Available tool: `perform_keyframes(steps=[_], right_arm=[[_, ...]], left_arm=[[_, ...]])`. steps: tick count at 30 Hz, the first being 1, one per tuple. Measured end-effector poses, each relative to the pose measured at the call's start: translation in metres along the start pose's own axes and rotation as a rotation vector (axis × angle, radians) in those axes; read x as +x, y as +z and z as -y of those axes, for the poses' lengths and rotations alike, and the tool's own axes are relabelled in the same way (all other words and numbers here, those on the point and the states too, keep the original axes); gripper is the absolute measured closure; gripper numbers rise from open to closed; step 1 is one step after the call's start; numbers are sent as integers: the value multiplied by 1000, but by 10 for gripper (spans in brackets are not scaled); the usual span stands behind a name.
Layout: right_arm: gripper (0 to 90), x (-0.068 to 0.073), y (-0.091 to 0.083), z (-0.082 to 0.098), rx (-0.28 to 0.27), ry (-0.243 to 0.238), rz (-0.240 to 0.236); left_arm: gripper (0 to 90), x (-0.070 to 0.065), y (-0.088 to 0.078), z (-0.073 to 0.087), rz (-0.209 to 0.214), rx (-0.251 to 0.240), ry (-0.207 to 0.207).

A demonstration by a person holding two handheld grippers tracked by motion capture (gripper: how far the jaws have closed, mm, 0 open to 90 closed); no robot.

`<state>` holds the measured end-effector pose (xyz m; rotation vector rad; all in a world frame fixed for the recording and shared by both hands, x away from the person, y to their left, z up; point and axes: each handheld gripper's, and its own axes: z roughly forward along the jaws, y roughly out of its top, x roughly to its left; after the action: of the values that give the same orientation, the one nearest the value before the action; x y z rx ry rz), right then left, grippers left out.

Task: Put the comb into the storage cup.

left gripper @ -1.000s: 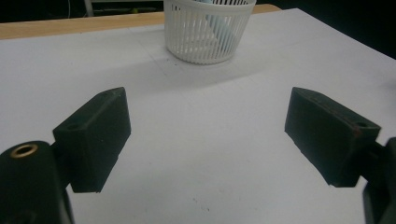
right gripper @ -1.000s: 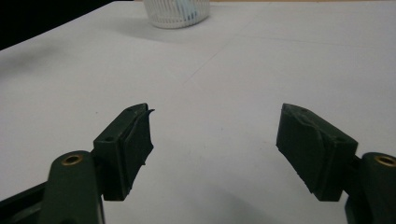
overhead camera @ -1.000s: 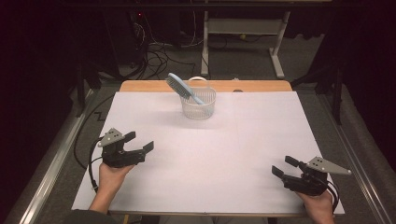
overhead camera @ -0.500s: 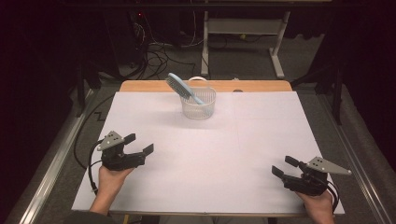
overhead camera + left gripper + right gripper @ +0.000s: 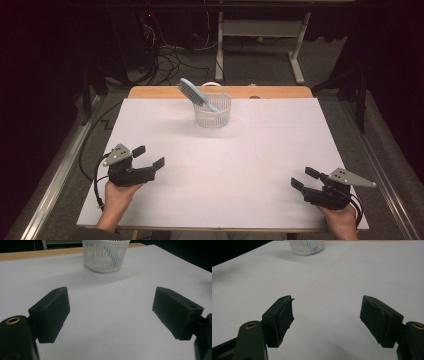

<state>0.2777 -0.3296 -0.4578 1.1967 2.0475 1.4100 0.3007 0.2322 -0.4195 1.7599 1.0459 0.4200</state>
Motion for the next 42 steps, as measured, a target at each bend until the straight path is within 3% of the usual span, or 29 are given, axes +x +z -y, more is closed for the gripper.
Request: perform_keyframes(steps=[42], right_arm=[[272,1,0,0,2,-4,2]], left_arm=[[138,0,-6,24,3,-16,-33]])
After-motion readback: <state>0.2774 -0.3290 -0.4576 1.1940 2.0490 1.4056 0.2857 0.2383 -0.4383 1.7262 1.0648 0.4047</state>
